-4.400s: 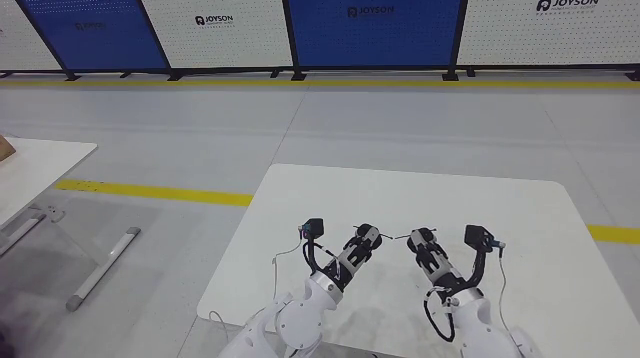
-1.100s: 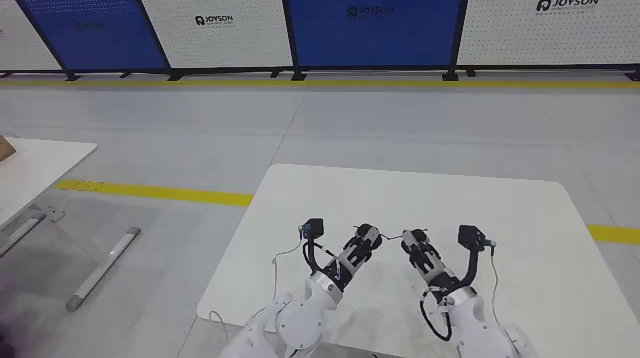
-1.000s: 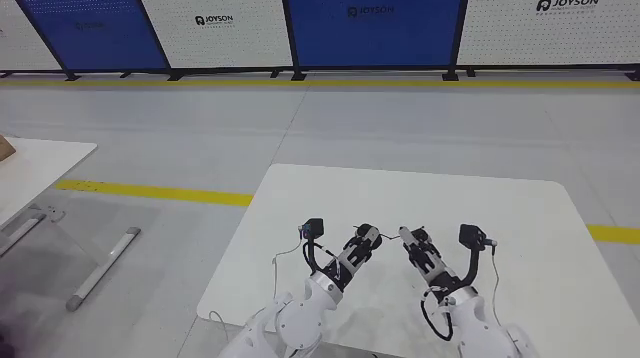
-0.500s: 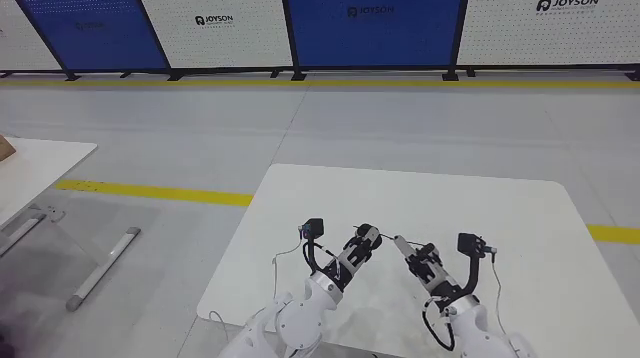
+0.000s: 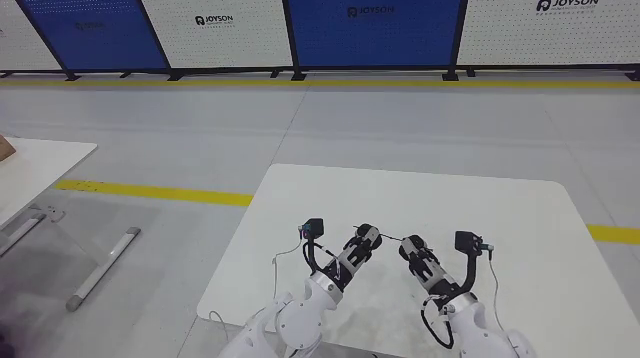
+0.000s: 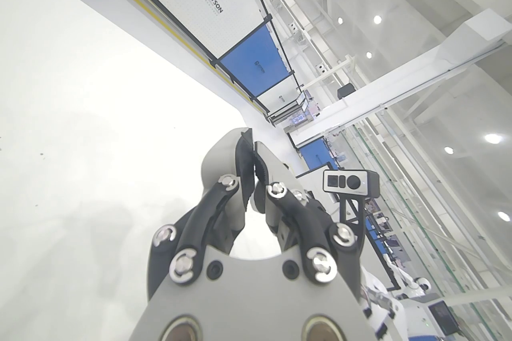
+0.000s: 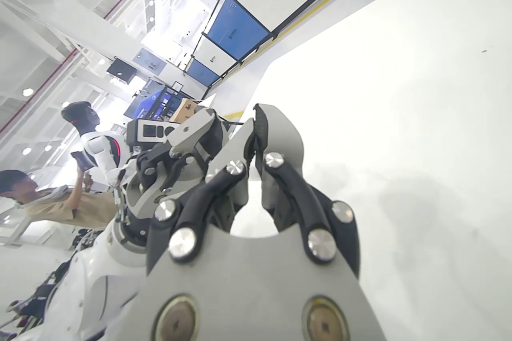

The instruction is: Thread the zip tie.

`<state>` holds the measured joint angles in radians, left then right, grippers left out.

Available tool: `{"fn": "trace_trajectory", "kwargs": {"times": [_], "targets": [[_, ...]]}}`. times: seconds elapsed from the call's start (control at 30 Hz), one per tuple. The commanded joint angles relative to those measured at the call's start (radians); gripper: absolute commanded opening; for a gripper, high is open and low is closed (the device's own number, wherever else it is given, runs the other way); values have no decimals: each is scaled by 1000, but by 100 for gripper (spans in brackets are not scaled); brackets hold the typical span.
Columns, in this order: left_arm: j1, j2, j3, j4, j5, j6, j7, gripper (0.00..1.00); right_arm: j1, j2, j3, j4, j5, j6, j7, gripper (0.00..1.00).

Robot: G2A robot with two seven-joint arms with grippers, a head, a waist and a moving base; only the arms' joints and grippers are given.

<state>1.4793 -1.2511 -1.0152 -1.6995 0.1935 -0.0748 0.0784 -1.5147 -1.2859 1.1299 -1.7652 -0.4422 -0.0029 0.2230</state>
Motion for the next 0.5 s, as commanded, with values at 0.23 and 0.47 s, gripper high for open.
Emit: {"fn": "trace_trajectory", "kwargs": {"times": [0.23,0.47], "targets": [[0,0,0,0,0,0,0,0,20,0,4,1,46,-9,63,0],[0,0,0,0,0,0,0,0,36,2,6,1,45,29,121,0]]}}
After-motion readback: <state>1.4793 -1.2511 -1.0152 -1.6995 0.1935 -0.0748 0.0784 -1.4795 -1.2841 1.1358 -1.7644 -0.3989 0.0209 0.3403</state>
